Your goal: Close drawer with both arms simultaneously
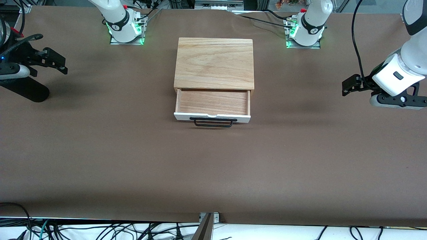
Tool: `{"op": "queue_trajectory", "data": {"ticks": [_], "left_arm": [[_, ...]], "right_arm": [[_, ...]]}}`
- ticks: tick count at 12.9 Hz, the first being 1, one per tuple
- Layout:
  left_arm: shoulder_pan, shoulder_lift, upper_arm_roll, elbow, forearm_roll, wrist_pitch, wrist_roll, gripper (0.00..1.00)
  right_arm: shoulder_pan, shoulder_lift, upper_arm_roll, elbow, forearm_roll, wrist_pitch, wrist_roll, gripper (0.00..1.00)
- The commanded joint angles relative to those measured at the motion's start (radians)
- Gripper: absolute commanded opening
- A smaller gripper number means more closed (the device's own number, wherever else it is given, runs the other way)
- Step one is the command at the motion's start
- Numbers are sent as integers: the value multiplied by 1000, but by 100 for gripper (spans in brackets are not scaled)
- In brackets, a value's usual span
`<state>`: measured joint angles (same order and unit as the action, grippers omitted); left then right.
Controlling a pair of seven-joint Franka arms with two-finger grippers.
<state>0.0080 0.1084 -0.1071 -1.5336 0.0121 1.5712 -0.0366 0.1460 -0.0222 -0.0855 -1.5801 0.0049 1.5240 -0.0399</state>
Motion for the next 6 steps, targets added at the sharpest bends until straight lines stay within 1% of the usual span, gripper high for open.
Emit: {"op": "queue_trajectory", "data": {"ticks": [1, 6], "left_arm": [[9, 13, -3, 30, -24, -14, 14, 100], [9, 13, -3, 30, -24, -14, 12, 100]], "right_arm": [[-5, -12, -3, -4, -8, 5, 9, 100], [-5, -8, -5, -4, -10, -2, -3, 100]]}}
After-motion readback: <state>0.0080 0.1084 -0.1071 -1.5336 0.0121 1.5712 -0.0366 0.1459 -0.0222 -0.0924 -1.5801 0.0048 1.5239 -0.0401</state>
